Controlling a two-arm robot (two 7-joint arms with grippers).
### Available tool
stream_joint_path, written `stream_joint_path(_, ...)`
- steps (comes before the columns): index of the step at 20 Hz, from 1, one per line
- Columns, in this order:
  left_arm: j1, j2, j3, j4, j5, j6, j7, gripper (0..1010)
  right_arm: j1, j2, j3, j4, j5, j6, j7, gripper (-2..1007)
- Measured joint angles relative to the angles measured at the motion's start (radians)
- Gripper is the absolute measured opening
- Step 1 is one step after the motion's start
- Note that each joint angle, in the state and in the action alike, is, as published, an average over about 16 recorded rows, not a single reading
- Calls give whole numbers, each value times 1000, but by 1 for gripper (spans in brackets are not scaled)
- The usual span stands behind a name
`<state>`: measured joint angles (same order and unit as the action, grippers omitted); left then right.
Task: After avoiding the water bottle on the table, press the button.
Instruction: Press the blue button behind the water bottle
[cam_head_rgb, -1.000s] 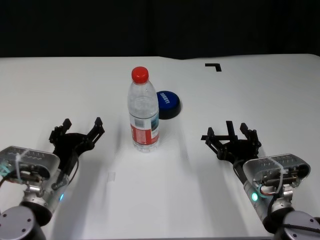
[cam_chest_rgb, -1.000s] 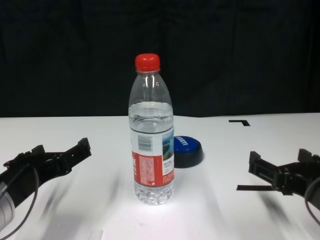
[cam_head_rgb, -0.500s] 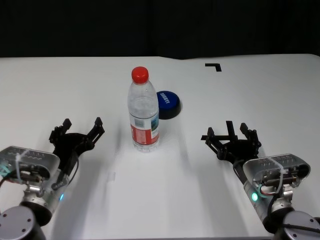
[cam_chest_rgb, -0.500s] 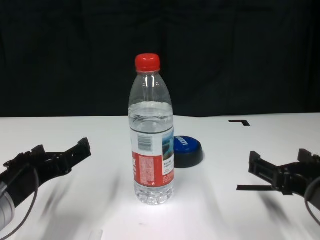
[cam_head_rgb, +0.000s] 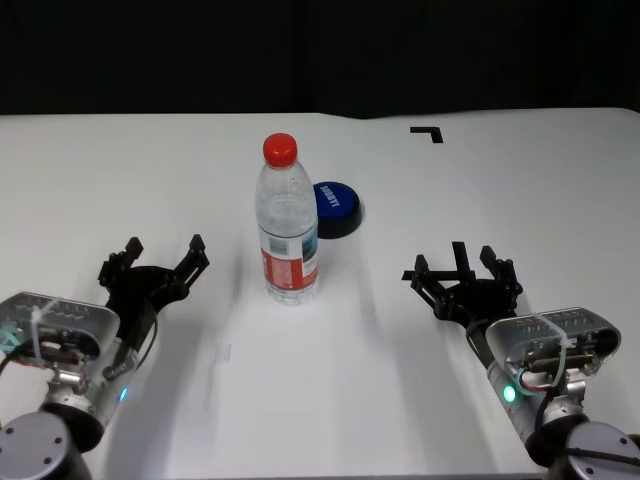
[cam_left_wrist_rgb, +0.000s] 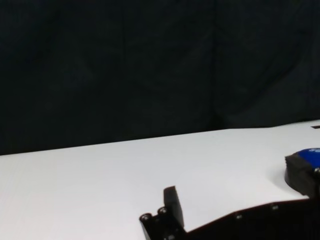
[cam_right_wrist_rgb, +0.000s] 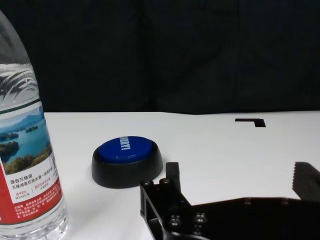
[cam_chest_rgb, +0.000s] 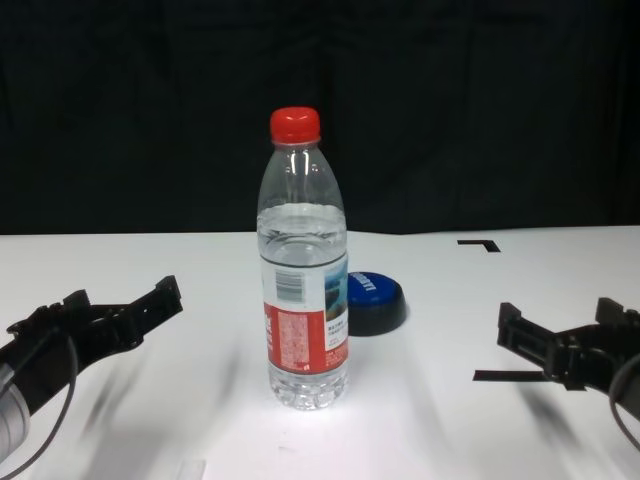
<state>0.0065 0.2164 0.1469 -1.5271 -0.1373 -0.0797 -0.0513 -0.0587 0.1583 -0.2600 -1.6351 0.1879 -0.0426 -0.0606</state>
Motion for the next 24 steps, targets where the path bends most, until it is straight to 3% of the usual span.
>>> stream_joint_path(12, 25, -2, -19, -32, 17, -18, -21, 1003, 0, 0, 0, 0, 0, 0, 0, 1003)
stream_joint_path(24, 80, 0, -41, -102, 82, -46, -53, 1003, 0, 0, 0, 0, 0, 0, 0, 1003)
